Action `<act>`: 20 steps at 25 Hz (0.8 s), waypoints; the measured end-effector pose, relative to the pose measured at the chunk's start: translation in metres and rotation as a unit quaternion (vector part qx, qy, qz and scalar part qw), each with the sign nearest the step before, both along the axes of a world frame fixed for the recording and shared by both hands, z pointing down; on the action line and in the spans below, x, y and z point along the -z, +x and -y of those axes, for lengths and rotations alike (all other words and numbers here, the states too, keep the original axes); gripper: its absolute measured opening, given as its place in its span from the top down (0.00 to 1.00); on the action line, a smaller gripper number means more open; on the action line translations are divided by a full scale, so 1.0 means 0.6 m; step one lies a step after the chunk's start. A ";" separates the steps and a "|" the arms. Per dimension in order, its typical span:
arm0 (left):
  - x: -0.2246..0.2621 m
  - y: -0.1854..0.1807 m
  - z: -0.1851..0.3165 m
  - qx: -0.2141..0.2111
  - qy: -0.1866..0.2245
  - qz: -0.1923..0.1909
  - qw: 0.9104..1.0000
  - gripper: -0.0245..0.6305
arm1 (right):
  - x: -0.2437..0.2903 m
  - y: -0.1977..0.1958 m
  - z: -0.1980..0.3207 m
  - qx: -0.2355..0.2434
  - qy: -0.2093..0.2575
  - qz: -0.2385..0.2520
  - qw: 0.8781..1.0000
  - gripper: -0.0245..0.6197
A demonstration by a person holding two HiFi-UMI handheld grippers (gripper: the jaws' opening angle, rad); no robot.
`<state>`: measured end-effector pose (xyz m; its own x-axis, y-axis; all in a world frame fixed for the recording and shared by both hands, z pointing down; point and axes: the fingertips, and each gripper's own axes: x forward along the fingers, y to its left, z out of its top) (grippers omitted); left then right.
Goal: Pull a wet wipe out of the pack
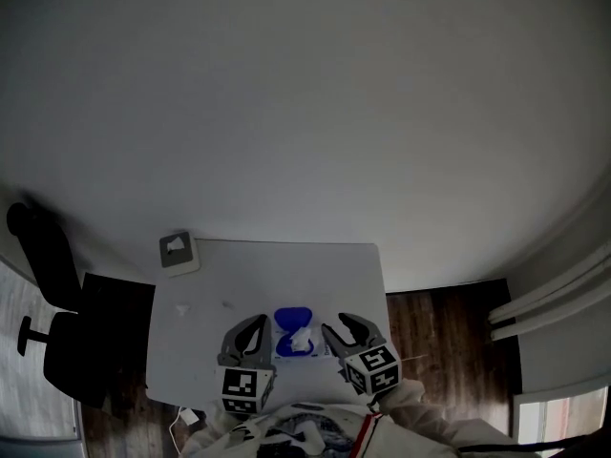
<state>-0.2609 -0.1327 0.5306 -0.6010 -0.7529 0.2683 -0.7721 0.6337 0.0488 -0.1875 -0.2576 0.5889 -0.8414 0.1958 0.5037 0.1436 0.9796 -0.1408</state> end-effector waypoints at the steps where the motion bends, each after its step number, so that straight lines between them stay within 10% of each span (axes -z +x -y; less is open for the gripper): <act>1: 0.000 -0.001 -0.001 0.000 0.000 0.000 1.000 0.96 | -0.003 -0.004 -0.001 0.004 0.001 -0.004 1.000 0.68; 20: -0.008 -0.006 -0.041 0.032 0.012 -0.023 0.999 0.96 | -0.157 -0.022 -0.048 0.123 0.051 -0.107 0.985 0.56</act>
